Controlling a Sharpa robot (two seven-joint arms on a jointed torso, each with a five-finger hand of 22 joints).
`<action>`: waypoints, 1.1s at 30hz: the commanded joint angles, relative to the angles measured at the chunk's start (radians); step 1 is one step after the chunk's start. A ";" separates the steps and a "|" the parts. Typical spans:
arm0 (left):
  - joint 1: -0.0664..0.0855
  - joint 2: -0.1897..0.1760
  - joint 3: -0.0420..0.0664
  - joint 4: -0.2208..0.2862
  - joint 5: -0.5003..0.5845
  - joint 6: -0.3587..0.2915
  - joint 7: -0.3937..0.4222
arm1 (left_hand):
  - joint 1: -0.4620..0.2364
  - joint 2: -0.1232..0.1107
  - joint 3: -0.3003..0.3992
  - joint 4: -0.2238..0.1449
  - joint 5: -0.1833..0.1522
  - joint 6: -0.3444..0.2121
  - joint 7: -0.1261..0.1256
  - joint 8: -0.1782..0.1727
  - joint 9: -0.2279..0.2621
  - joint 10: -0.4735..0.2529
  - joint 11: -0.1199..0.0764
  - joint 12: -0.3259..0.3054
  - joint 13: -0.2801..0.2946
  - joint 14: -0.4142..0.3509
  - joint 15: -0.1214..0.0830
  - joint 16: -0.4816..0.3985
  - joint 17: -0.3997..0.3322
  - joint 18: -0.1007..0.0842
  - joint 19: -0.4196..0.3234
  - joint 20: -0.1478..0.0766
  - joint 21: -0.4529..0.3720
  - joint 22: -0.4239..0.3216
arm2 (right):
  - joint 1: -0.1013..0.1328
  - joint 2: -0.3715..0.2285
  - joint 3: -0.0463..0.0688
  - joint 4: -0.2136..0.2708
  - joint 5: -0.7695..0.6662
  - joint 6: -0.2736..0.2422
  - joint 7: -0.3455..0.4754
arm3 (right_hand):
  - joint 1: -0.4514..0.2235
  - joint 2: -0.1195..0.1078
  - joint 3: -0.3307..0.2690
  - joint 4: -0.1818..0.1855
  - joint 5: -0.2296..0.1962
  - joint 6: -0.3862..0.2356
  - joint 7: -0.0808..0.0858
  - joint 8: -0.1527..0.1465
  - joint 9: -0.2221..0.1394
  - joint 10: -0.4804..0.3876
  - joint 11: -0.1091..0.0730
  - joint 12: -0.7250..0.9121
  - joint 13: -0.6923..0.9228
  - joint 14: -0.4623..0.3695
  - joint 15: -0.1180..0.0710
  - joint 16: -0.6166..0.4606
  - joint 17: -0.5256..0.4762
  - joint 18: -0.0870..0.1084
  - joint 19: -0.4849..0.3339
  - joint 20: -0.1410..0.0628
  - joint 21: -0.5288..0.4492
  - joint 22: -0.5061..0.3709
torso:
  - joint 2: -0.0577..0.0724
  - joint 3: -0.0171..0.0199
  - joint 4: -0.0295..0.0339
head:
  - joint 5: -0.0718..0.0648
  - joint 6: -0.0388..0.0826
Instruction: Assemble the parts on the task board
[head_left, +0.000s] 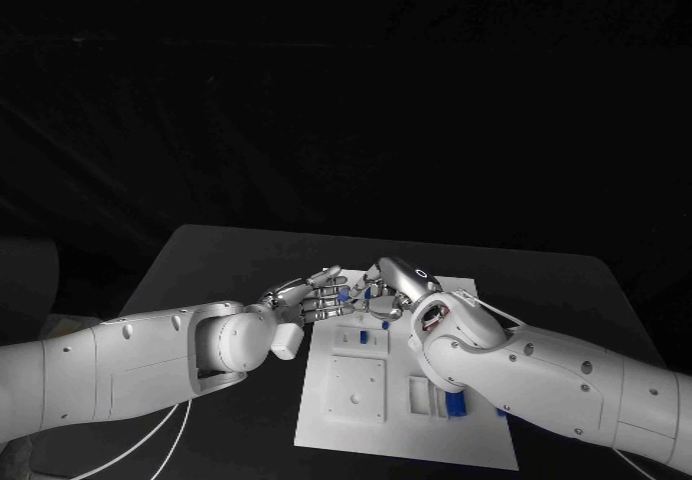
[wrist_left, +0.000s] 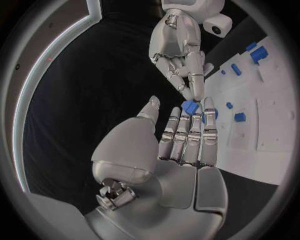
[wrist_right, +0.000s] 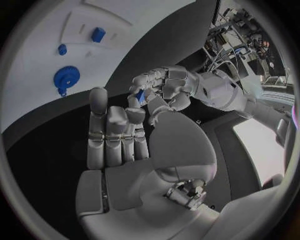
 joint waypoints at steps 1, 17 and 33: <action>0.000 0.003 0.001 0.004 0.007 -0.001 0.017 | 0.001 0.009 -0.005 0.000 -0.003 0.005 0.002 0.003 0.001 0.007 -0.001 0.001 -0.001 0.008 -0.002 0.000 -0.002 0.013 0.002 0.003 0.006 0.000 | -0.001 0.003 0.000 0.004 -0.024 -0.021 -0.011 | -0.002 -0.010 0.006 0.000 0.000 0.009 -0.002 0.003 0.001 0.006 -0.001 0.006 0.003 0.000 -0.007 0.005 0.002 0.002 0.010 0.002 -0.009 0.015 | 0.000 -0.0002 0.0003 | -0.001 -0.001; 0.000 0.005 0.001 0.010 0.007 0.004 0.011 | 0.001 0.012 -0.012 -0.004 -0.003 0.003 0.004 0.003 0.001 0.003 0.001 0.002 -0.001 0.004 0.001 0.000 -0.002 0.013 0.000 0.004 0.005 0.000 | -0.004 0.022 0.000 -0.006 -0.067 -0.031 -0.038 | 0.017 -0.024 0.103 -0.017 -0.076 0.025 -0.007 0.003 0.000 0.016 -0.003 0.020 0.021 0.007 -0.011 0.020 0.014 -0.003 0.026 -0.003 -0.022 0.070 | 0.001 -0.0001 -0.0002 | 0.002 -0.004; 0.000 0.005 0.001 0.016 0.007 -0.001 0.008 | 0.001 0.013 -0.014 -0.007 -0.003 -0.001 0.006 0.003 0.001 -0.004 0.004 0.001 -0.001 -0.002 0.005 -0.001 -0.002 0.013 -0.004 0.004 0.003 -0.001 | -0.005 0.035 -0.002 -0.007 -0.115 -0.066 -0.051 | 0.027 -0.038 0.156 -0.032 -0.101 0.030 -0.006 0.003 0.000 0.018 -0.003 0.017 0.022 0.008 -0.011 0.019 0.015 -0.005 0.036 -0.003 -0.042 0.108 | 0.001 -0.0006 -0.0013 | 0.006 -0.008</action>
